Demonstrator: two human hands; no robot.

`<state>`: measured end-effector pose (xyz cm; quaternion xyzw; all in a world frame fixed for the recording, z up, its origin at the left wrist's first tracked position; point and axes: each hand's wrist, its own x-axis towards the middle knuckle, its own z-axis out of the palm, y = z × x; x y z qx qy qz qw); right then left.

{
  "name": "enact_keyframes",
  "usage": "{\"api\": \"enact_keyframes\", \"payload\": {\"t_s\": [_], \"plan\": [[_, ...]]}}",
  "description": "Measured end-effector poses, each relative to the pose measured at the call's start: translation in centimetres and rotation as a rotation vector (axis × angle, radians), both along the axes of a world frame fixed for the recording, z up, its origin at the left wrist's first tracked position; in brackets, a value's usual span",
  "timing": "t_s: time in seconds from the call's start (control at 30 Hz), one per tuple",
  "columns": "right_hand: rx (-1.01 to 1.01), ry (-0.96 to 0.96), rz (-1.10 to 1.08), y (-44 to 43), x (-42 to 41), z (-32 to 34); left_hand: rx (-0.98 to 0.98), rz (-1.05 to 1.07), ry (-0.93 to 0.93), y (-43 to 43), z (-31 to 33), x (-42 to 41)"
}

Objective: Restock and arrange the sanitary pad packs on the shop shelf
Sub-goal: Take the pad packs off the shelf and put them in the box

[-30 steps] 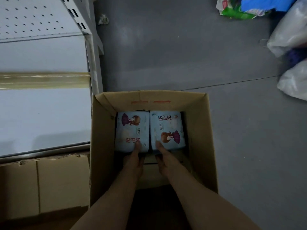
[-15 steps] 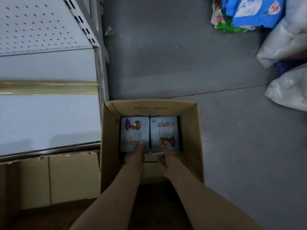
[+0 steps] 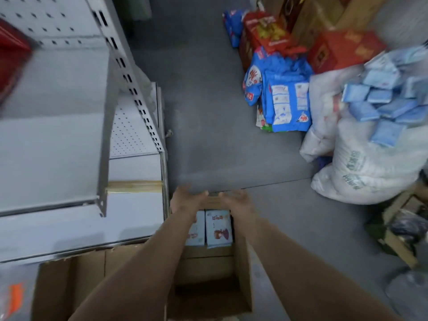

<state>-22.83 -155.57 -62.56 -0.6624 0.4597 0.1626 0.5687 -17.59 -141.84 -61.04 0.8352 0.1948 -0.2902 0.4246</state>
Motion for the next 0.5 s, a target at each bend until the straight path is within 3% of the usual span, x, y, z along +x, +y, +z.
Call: {"api": "enact_keyframes", "payload": {"t_s": [0.3,0.5], "plan": [[-0.482,-0.206,0.455,-0.8,1.3,26.4,-0.013,-0.294,-0.363,2.1,22.6,0.8],[-0.770,-0.328,0.683,1.1,-1.0,40.7,0.100,-0.334,-0.677,6.6,36.4,-1.1]]}}
